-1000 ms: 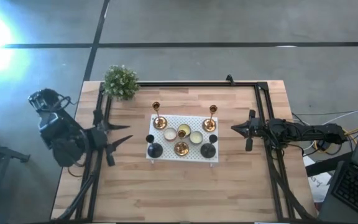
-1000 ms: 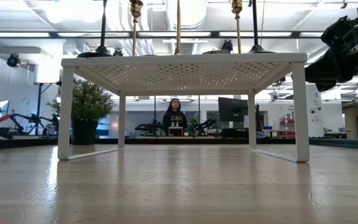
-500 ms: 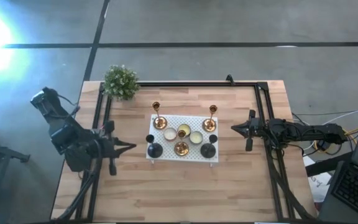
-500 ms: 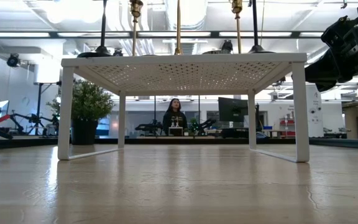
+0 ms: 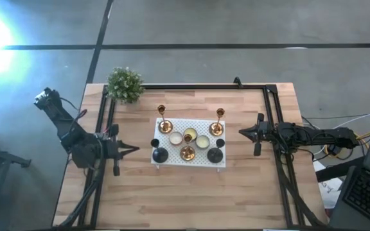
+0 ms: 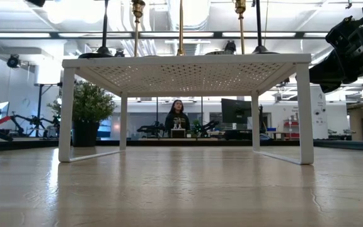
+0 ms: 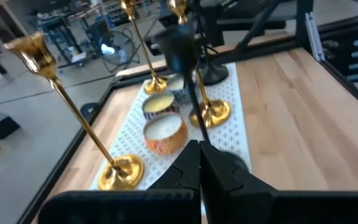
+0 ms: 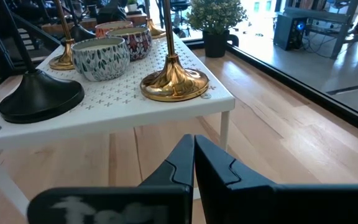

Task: Pick & Place candle stick holders
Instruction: Return to Home Position

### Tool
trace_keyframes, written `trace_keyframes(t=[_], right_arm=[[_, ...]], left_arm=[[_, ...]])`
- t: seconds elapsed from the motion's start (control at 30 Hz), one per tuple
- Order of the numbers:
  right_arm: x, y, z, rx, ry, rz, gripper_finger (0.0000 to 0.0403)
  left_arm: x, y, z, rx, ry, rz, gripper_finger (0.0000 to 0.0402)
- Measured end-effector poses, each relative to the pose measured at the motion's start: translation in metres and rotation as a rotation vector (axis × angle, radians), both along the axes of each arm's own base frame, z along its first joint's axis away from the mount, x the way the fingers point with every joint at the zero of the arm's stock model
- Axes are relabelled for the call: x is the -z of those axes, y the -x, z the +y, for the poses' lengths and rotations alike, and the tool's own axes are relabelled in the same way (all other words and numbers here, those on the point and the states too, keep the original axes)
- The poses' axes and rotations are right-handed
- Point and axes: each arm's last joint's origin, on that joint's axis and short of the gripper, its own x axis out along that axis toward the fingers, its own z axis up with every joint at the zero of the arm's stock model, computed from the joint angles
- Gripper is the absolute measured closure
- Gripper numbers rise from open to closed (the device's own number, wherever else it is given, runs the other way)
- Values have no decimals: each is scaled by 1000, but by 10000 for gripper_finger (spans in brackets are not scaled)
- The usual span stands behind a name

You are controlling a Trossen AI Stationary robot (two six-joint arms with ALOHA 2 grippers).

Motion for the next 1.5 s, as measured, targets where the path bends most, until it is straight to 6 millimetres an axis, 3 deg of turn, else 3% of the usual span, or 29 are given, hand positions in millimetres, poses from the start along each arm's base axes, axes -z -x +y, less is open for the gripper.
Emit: trace_keyframes(t=[0.4,0.67,1.07,1.5], right_arm=[[0,0,0,0,0,0,394],[0,0,0,0,0,0,394],[0,0,0,-1,0,-1,394],[0,0,0,-2,0,0,394]], left_arm=[[33,14,52,18,68,4,401],[51,23,80,-44,110,-107,401],[108,31,90,-41,92,-145,401],[129,20,100,-45,71,-240,401]])
